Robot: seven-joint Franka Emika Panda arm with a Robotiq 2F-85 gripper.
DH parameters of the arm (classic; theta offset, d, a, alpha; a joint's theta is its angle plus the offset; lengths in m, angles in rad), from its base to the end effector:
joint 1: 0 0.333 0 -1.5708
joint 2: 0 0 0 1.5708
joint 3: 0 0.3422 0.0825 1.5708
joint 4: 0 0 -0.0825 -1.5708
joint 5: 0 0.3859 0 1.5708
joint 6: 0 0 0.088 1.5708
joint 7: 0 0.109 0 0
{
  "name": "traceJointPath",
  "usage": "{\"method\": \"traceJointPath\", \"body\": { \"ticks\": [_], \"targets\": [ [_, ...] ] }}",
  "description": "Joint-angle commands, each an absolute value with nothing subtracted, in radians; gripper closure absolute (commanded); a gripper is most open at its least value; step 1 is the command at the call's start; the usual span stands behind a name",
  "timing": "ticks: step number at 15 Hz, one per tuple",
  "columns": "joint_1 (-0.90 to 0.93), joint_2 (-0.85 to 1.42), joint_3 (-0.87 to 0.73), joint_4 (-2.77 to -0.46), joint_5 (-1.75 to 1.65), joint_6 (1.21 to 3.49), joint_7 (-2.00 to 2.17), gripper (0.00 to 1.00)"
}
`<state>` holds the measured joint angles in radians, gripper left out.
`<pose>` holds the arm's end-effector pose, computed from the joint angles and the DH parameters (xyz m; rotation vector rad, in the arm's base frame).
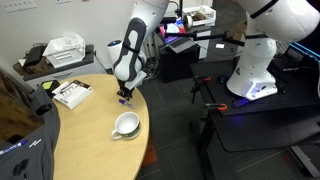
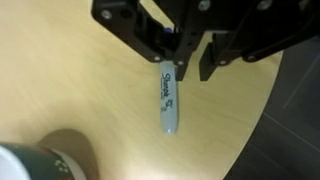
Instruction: Put the pen in the mug
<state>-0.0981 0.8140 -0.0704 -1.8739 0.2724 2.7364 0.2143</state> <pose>0.6308 -0.1158 0.0937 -2.9355 0.9195 -0.0822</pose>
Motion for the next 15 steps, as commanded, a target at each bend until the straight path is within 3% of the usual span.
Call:
{"method": "traceJointPath", "body": {
  "ticks": [1,5,7,9,15],
  "targets": [
    [-0.077,0.796,-0.089,-1.883,0.248,2.754,0.227,0.44],
    [-0.055,0.814,-0.094,-1.846,0.23,2.735,0.246,0.14],
    [-0.046,0.826,-0.095,-1.827,0.228,2.726,0.256,0.06],
    [-0.042,0.838,-0.096,-1.812,0.232,2.714,0.264,0.06],
    [-0.049,0.891,-0.1,-1.765,0.237,2.706,0.275,0.24]
  ]
}}
